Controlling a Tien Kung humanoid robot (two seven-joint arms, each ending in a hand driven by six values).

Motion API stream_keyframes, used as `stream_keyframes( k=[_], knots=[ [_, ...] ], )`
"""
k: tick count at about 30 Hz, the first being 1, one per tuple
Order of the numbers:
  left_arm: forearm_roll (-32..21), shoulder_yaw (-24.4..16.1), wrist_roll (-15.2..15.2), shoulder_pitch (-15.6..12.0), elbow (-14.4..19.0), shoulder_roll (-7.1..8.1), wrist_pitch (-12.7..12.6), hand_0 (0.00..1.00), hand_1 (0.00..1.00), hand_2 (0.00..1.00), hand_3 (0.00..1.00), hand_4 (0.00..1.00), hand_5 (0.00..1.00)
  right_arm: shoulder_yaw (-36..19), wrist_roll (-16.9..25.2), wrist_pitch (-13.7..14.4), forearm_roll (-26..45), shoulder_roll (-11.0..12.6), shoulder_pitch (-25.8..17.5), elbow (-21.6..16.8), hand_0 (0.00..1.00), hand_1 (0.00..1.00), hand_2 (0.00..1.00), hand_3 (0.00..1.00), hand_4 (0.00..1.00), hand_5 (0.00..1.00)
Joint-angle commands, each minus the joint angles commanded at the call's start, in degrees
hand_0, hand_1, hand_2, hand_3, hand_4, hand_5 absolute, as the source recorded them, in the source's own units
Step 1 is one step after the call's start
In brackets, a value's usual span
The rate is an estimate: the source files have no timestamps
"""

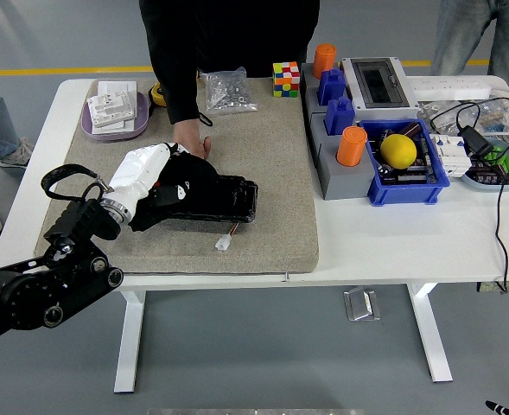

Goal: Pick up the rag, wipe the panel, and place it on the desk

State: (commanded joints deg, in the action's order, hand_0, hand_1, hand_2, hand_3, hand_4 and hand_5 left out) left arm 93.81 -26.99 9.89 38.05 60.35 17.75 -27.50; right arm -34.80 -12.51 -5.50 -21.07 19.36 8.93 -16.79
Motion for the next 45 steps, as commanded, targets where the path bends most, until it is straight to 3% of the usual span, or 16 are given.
stream_keyframes(
  k=[9,18,36,45],
  knots=[
    [-0.21,3.5,0.38,2.58,-0.02,-2.78,0.02,0.266,0.183,0.565,0.528,0.302,0.002,0.76,-0.01,-0.09,0.24,0.36,0.42,-0.12,0.781,0.674,0.717,0.643,0.998,0.55],
    [-0.44,6.46,0.65,3.75,0.03,-4.58,0.07,0.265,0.179,0.566,0.528,0.301,0.002,1.25,-0.15,-0.3,0.48,0.64,0.52,-0.07,0.781,0.674,0.717,0.643,0.998,0.55],
    [-0.57,10.44,1.14,5.41,0.57,-6.5,0.06,0.254,0.177,0.566,0.528,0.299,0.002,1.87,-0.32,-0.47,0.63,1.01,0.95,-0.08,0.781,0.671,0.716,0.642,0.998,0.55],
    [-0.28,9.91,1.4,5.67,0.03,-6.6,-0.13,0.253,0.176,0.566,0.528,0.298,0.002,2.06,-0.39,-0.48,0.74,0.92,0.98,-0.03,0.781,0.671,0.716,0.642,0.998,0.551]
  ],
)
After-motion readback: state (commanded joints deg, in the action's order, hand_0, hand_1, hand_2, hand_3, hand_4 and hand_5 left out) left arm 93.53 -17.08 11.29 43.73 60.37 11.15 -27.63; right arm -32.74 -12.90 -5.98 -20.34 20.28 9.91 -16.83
